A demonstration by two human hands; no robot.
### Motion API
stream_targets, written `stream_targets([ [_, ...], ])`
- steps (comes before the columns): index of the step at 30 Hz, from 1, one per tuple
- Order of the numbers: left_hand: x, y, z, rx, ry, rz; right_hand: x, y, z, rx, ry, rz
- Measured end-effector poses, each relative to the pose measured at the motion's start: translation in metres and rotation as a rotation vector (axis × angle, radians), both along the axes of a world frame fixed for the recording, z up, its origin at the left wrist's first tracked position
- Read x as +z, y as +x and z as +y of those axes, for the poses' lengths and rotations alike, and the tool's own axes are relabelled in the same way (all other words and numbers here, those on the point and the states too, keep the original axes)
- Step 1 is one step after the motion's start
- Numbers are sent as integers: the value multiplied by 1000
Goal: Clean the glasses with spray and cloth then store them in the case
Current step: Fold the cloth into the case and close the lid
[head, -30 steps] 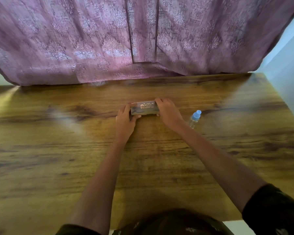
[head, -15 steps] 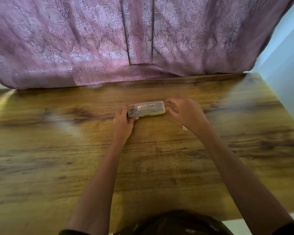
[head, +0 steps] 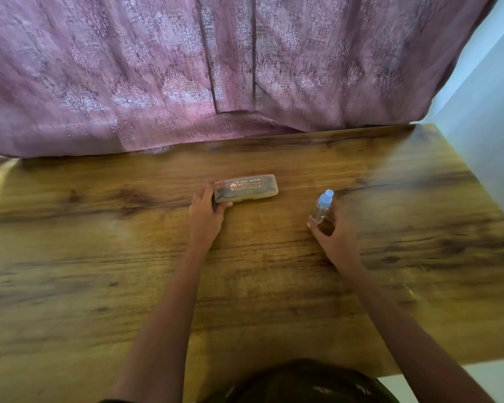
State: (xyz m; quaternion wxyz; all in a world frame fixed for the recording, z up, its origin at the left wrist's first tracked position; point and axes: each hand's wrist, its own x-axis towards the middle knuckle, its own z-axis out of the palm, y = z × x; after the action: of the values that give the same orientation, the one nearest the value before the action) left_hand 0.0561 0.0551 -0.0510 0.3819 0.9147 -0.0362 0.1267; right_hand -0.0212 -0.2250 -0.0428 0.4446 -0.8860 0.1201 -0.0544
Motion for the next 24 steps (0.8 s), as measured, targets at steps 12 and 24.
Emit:
stream_targets([
  [12, 0, 0, 0, 5, 0, 5, 6, 32, 12, 16, -29, -70],
  [24, 3, -1, -1, 9, 6, 27, -4, 82, 40, 57, -119, -70],
])
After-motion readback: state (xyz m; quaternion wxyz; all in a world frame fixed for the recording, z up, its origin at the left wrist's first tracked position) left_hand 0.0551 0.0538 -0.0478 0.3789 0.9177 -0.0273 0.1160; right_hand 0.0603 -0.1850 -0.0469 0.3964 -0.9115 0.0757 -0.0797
